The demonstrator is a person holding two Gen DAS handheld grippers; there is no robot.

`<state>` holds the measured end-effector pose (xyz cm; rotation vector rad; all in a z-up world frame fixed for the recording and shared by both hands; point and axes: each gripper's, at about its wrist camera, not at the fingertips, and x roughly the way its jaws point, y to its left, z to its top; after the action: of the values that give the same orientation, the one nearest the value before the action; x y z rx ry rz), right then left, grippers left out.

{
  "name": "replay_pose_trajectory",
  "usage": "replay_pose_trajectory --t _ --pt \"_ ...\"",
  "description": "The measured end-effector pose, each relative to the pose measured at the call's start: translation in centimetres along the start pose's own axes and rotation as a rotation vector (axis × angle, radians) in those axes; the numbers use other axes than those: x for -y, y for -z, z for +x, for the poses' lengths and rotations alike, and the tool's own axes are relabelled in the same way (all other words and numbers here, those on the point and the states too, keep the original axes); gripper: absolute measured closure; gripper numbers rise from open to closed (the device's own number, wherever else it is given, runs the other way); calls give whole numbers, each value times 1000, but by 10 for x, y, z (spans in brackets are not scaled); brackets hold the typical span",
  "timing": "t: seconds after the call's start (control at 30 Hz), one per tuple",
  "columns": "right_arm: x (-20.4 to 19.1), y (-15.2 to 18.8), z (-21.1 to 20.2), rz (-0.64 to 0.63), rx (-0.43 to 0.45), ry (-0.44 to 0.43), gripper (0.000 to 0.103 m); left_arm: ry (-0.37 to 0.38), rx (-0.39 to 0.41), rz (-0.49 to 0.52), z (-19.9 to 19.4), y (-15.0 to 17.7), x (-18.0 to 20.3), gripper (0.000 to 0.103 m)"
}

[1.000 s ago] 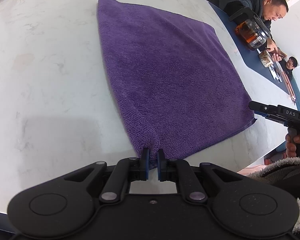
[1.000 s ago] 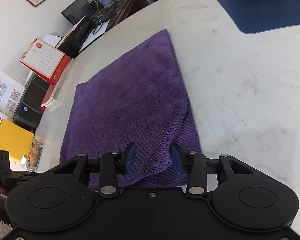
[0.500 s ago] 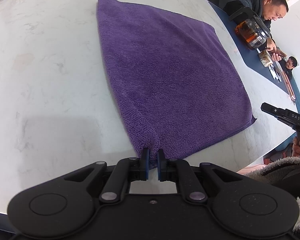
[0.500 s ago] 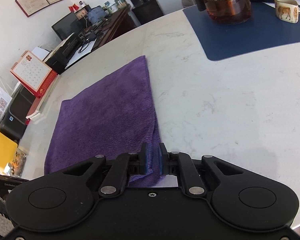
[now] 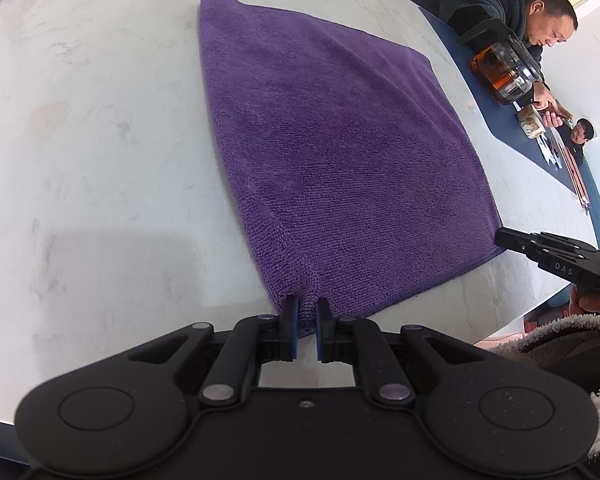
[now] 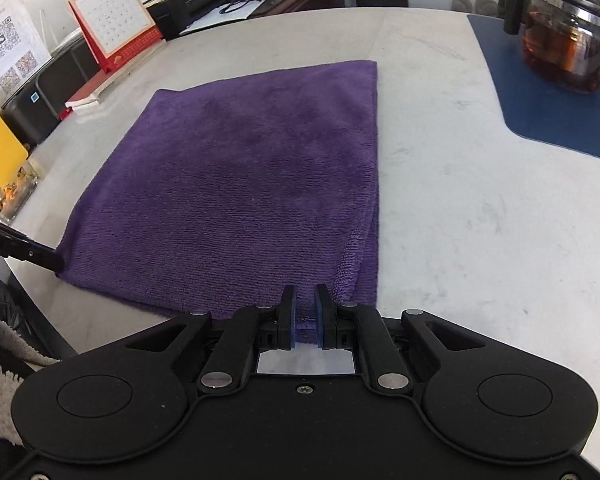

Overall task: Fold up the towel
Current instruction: 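Open the right gripper and shift it along the purple towel's edge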

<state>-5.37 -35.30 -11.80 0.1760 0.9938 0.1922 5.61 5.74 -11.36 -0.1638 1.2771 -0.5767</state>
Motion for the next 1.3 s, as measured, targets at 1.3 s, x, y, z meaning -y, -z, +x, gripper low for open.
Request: replay_pose_trajectory --t 1.3 --pt "38 31 -34 290 17 63 80 -62 -1 -9 8 -20 5 93"
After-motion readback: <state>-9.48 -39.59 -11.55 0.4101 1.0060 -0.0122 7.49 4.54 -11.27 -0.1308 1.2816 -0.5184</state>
